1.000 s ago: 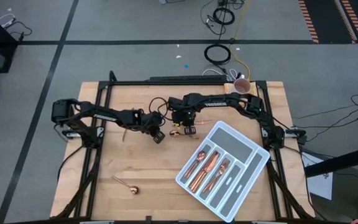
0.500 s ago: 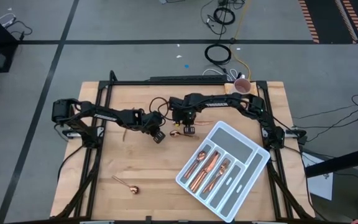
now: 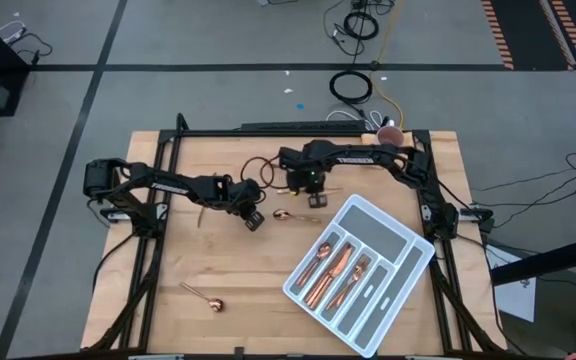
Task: Sort silverware
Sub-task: Put the gold spoon into the cutlery tray with the other gold spoon
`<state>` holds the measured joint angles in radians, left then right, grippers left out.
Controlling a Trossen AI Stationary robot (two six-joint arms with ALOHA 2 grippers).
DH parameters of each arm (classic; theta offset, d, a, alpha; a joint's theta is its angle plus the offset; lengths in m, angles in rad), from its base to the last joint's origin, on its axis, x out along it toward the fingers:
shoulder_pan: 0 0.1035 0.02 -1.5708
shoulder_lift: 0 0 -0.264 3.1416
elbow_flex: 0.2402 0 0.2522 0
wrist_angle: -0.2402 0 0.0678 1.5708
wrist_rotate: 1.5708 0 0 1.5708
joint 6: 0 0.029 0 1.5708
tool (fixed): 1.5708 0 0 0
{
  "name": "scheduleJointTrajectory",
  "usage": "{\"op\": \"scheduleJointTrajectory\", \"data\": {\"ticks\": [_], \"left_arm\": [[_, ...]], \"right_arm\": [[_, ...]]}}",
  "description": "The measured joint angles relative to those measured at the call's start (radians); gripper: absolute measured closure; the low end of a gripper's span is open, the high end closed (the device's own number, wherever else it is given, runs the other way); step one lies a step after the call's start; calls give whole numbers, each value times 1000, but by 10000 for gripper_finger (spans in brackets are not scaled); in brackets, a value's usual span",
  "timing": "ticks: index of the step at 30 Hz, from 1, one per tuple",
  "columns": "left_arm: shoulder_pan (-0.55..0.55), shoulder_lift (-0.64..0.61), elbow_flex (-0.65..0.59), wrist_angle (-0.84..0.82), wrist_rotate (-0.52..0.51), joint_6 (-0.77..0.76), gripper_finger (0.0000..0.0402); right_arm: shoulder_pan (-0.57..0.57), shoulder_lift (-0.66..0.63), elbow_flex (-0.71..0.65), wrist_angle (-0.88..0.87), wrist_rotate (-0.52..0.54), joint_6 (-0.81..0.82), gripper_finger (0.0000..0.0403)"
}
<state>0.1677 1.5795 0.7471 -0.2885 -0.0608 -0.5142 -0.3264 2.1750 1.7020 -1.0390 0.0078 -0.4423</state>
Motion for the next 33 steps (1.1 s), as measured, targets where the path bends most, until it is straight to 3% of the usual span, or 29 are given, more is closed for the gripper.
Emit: {"op": "scheduleJointTrajectory", "data": {"ticks": [10,17,19,24,26,30,33], "left_arm": [[0,0,0,2,-27,7,370],[0,0,0,1,-30,7,370],[0,0,0,-2,-30,7,370],[0,0,0,-1,-36,8,370],[0,0,0,-1,-38,19,370],[0,0,0,-1,-43,24,370],[0,0,0,-1,-48,24,370]], "right_arm": [[-33,3,1,65,-7,-40,226],[-25,37,2,118,-19,-23,199],[-26,61,1,119,-41,-10,200],[-16,65,1,131,24,-2,221],[-12,66,0,132,22,33,259],[-3,75,1,145,60,63,377],[4,75,1,148,78,67,391]]}}
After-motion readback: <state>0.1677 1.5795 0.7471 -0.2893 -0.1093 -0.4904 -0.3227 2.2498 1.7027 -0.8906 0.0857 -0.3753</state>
